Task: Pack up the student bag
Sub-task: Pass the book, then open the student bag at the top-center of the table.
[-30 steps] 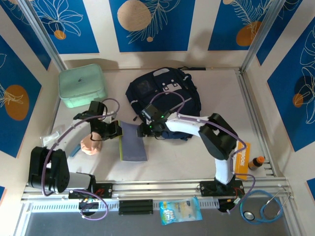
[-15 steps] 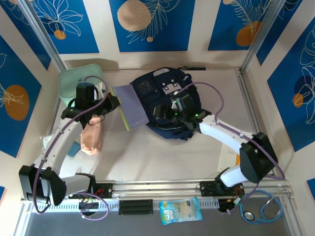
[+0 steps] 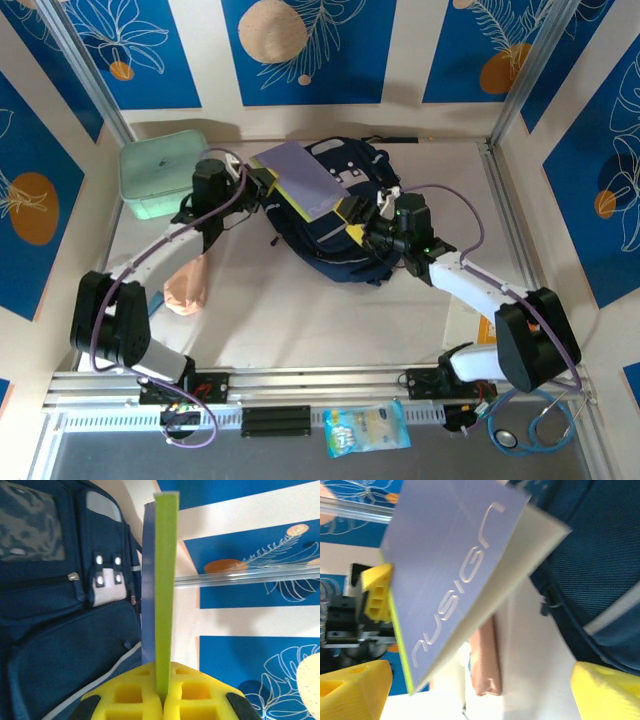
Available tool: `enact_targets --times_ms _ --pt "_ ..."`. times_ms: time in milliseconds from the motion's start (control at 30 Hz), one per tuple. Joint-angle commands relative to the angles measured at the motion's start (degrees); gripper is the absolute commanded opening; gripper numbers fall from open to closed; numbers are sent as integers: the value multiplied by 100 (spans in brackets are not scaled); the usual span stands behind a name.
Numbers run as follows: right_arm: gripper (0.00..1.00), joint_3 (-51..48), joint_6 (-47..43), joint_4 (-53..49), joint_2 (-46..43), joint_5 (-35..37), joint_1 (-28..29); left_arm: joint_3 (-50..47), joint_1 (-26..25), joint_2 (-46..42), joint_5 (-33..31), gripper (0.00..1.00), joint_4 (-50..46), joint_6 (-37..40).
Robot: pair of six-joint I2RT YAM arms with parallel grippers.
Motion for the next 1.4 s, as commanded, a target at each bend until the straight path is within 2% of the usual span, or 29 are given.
enact_targets --times_ms 0,233,467,600,767,833,867,967,1033,1100,1200,1300,1367 --pt "94 -31 984 1503 269 -470 -32 -8 -181 139 -113 0 1064 -628" --pt "92 257 1239 1701 624 -134 12 43 -369 250 -108 0 1306 -850" --pt "78 330 1615 2204 885 288 23 4 -387 128 -200 0 1050 -761" --pt "59 294 1633 2428 915 384 25 -22 -387 156 -226 0 1056 -723" --pt "31 234 1487 2342 837 435 13 -52 -387 150 -174 0 945 -701" --pt "16 255 1416 2152 793 416 -5 18 -387 98 -207 0 567 -514" --pt "12 262 1361 2055 762 413 -14 52 -387 60 -216 5 427 -405" --pt "5 295 1080 1545 579 476 -65 127 -391 -94 -308 41 -144 76" --pt "3 290 803 1021 352 543 -130 228 -387 -188 -400 58 -688 661" --pt "2 236 519 524 64 687 -209 333 -396 -199 -456 67 -1175 1307" --pt "2 287 -46 -592 -458 1001 -382 556 -484 -169 -563 70 -2005 2341" --pt "2 582 -701 -1950 -924 1397 -599 917 -714 -40 -1041 75 -2872 3222" --pt "1 687 -1017 -2507 -1177 1662 -734 1202 -915 152 -1279 79 -3309 3719"
